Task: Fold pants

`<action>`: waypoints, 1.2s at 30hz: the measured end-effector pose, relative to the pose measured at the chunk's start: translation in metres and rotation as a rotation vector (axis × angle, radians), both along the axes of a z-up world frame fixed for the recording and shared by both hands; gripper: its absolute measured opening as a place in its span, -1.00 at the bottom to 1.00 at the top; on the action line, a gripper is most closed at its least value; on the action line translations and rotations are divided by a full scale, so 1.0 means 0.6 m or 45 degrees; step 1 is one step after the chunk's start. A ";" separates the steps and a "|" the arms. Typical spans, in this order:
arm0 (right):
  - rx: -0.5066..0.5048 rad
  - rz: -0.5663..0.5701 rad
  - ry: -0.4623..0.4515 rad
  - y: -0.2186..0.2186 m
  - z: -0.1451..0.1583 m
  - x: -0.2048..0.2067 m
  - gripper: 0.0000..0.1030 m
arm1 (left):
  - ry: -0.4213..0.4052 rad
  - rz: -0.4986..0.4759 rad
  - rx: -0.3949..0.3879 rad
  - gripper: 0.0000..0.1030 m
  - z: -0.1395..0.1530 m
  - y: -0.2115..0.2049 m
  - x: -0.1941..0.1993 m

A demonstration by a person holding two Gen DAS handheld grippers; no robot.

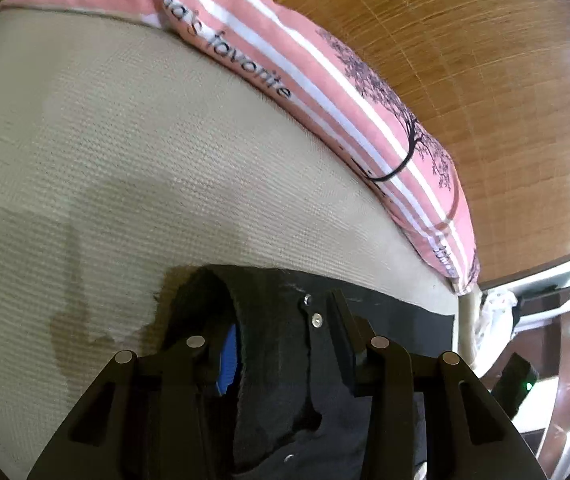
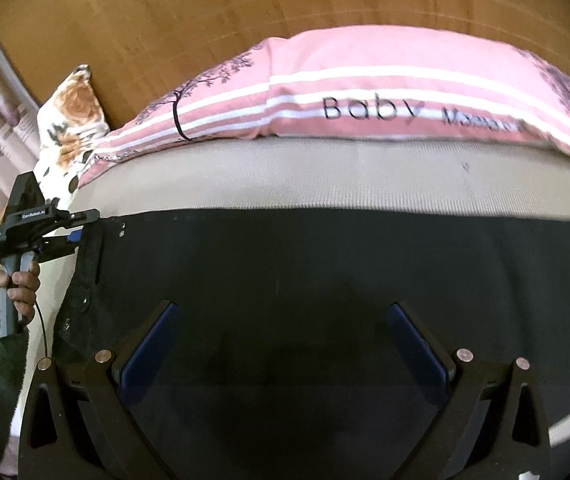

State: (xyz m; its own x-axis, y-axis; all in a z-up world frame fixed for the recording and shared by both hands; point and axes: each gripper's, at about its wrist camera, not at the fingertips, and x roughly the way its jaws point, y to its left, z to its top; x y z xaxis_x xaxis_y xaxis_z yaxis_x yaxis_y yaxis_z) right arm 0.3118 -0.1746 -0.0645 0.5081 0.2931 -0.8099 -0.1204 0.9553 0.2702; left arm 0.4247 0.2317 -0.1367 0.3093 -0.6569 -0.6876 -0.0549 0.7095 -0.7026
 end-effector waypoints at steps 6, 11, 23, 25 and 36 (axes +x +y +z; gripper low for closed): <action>-0.023 0.068 -0.034 0.000 0.006 0.024 1.00 | 0.021 -0.096 0.042 -0.32 -0.007 -0.036 0.001; -0.035 0.126 -0.021 -0.016 -0.007 0.039 1.00 | 0.041 -0.015 -0.007 -0.39 -0.014 -0.028 0.012; 0.058 0.453 0.135 -0.096 -0.021 0.155 0.91 | -0.286 0.105 -0.106 -0.87 0.069 -0.015 -0.068; 0.071 0.553 0.164 -0.096 -0.020 0.175 0.84 | -0.371 0.093 -0.140 -0.87 0.094 -0.016 -0.088; 0.107 0.976 0.320 -0.081 -0.047 0.239 0.60 | -0.502 0.101 -0.154 -0.87 0.142 -0.027 -0.124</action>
State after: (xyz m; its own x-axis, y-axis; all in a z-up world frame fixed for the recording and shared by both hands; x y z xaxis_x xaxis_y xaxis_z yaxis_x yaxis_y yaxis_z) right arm 0.4554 -0.2235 -0.0927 -0.0528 0.5511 -0.8328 -0.6596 0.6069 0.4435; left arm 0.3503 0.2158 -0.0517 0.5864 -0.6892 -0.4257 0.1838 0.6250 -0.7587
